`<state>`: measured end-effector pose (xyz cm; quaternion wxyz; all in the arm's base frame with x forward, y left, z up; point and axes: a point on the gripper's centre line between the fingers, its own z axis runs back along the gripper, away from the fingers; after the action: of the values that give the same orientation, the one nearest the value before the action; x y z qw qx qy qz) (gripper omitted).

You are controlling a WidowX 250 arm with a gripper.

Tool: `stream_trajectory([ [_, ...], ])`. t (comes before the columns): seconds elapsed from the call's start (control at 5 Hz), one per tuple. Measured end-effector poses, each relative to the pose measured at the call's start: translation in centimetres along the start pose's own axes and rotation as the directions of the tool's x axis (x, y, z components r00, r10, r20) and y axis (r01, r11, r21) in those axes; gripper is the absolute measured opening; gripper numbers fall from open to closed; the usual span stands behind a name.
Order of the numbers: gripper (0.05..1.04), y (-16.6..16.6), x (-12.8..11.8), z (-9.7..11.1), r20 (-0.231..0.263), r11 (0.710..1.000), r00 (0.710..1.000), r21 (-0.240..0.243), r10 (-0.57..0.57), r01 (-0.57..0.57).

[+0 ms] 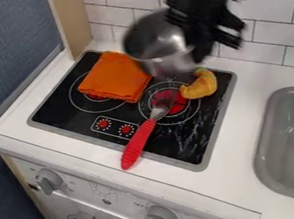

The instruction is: Move the silver pot to the lower right of the burner

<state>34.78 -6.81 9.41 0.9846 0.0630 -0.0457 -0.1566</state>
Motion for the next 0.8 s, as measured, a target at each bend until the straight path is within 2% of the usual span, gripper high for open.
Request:
stream_trajectory([
  [0.2,0.088,-5.3,-2.4,0.3,-0.036,0.994,0.993,0.000,-0.108,0.108],
  [0.4,0.087,-7.0,-4.8,-0.4,-0.073,0.992,0.990,0.005,-0.124,0.125],
  [0.6,0.086,-7.7,-5.4,-1.0,-0.075,0.990,0.987,-0.002,-0.141,0.141],
  [0.8,0.086,-8.0,-5.7,-2.1,-0.118,0.989,0.982,-0.006,-0.149,0.150],
])
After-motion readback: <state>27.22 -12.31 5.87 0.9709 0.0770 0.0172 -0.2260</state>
